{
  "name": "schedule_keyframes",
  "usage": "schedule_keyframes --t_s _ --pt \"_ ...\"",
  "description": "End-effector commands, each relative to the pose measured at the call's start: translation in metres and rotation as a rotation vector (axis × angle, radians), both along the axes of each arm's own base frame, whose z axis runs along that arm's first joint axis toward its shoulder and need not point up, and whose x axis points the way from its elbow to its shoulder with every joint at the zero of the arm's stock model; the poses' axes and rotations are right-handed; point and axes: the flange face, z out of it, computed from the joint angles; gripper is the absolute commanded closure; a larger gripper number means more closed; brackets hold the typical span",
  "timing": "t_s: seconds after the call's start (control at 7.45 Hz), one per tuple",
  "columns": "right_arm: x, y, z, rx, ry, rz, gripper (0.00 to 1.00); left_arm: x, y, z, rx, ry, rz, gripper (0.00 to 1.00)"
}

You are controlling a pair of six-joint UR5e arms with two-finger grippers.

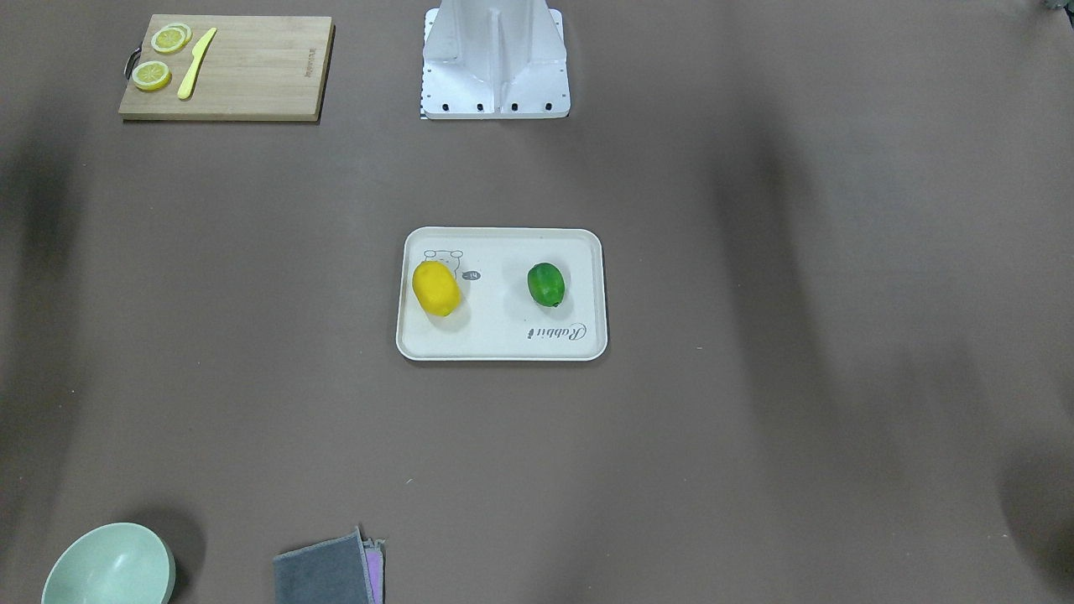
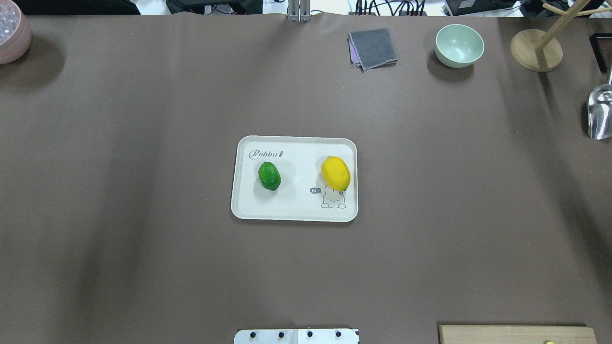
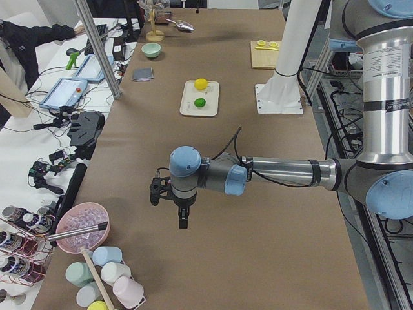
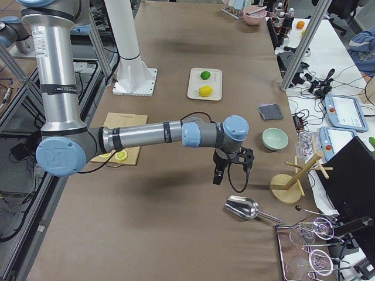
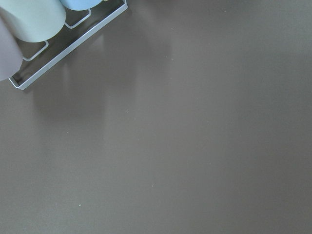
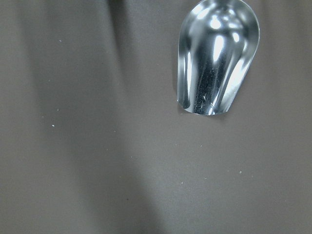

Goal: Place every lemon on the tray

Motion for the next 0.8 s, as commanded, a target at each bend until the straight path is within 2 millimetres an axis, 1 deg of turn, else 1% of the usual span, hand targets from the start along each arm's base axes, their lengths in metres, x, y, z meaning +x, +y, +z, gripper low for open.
schedule_keyframes --t_s 0.0,0.27,0.4,0.67 --pt "-0.0001 0.0014 0.0048 -0.011 0.001 0.000 0.00 -0.0002 -0.0001 -0.0007 0.002 0.001 0.001 0.01" --pt "0.0009 0.0069 0.0060 -0.018 -0.004 0.001 0.00 -0.0002 0.0014 0.0014 -0.002 0.000 0.002 0.01" --pt "0.0005 0.0057 0.0027 -0.012 -0.008 0.001 0.00 -0.0002 0.0013 0.0007 0.000 0.000 0.002 0.01" --pt "-0.0004 0.0071 0.0039 -0.019 -0.022 0.000 0.00 -0.0002 0.0012 -0.0009 0.003 0.001 0.002 0.01"
